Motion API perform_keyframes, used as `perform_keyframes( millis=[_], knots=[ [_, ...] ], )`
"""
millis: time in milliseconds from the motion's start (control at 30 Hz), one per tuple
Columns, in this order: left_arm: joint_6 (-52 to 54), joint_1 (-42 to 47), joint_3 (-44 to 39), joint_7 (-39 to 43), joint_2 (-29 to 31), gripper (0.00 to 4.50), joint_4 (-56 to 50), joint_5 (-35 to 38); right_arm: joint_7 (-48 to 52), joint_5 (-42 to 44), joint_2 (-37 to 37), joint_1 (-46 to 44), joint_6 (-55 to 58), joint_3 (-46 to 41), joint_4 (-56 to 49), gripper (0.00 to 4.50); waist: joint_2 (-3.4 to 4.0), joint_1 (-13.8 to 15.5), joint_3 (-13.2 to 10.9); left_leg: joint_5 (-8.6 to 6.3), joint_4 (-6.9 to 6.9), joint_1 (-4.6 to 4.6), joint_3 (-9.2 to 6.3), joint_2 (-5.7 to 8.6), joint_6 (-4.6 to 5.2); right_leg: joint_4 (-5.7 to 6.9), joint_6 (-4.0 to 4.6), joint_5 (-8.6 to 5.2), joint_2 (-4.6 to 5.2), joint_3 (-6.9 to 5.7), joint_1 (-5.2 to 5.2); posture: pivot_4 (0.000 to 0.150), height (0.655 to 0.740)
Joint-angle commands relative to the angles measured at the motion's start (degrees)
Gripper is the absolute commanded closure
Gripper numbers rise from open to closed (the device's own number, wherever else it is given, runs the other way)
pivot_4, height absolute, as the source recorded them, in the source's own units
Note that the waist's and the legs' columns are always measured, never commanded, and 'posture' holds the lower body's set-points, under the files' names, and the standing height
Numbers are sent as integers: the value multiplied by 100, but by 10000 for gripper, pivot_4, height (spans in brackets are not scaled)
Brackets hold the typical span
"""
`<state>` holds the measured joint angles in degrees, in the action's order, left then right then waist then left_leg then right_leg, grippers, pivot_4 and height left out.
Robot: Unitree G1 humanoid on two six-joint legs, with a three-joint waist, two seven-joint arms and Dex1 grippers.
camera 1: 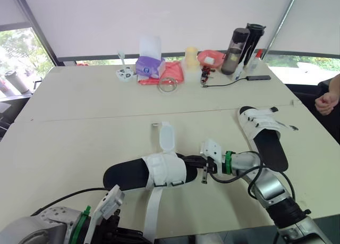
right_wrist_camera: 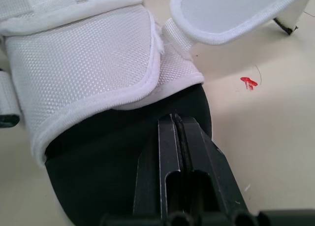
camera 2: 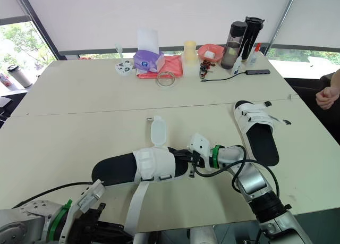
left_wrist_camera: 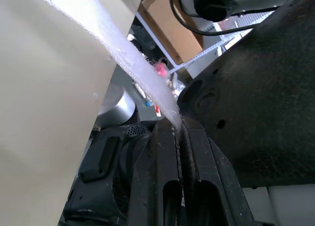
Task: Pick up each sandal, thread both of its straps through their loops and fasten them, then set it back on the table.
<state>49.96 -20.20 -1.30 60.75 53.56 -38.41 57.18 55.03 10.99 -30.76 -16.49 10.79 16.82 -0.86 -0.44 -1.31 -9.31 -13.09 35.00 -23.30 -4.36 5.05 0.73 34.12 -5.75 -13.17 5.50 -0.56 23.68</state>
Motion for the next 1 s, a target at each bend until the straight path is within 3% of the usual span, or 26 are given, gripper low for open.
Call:
perform_keyframes(
  millis=[33, 300, 433, 500, 633, 733, 967, 1000],
  knots=[
    [123, 240, -228, -117, -166, 44723, -41, 635, -155, -394, 8, 109, 173, 173, 539, 45000, 0, 13, 0, 0, 0, 0, 0, 0, 0, 0, 0, 0, 0, 0, 0, 1500, 7400],
    [561, 1589, -657, -1318, -531, 44723, 599, 2845, -156, -433, 37, 96, 146, 161, 589, 45000, -2, 28, 1, 0, 3, 2, -1, 1, 0, 5, 0, 0, -3, 0, -3, 1500, 7400],
    [410, 2236, -634, -2635, -902, 44723, 1239, 3889, -174, -436, 43, 110, 130, 163, 592, 45000, -5, 51, 2, 1, 6, 10, -1, 2, 0, 8, 2, 3, -4, -1, -3, 1500, 7400],
    [350, 2608, -552, -3383, -1130, 44723, 1708, 4199, -181, -431, 50, 112, 126, 158, 594, 45000, -6, 61, 2, 2, 9, 14, -1, 2, -1, 12, 4, 4, -5, -1, -3, 1500, 7400],
    [402, 3164, -414, -4154, -1533, 44723, 2201, 4102, -197, -435, 70, 107, 110, 183, 605, 45000, -9, 69, 2, 3, 14, 18, -1, 4, -2, 14, 6, 7, -6, -1, -10, 1500, 7400],
    [553, 3462, -391, -4314, -1671, 35740, 2478, 4055, -203, -440, 91, 83, 111, 194, 612, 45000, -14, 69, 4, 4, 17, 20, -1, 7, -3, 14, 23, 19, -8, -2, -13, 1500, 7400],
    [863, 3836, -227, -3477, -1574, 1630, 2395, 3097, -214, -469, 130, 63, 67, 176, 662, 45000, -14, 60, 4, 5, 16, 27, -1, 8, -5, 15, 24, 20, -9, -2, -19, 1500, 7400],
    [879, 3844, -245, -3409, -1589, 376, 2396, 3038, -214, -472, 134, 62, 62, 175, 669, 45000, -14, 61, 4, 5, 16, 27, -1, 7, -5, 15, 24, 20, -9, -2, -19, 1500, 7400]
  ],
)
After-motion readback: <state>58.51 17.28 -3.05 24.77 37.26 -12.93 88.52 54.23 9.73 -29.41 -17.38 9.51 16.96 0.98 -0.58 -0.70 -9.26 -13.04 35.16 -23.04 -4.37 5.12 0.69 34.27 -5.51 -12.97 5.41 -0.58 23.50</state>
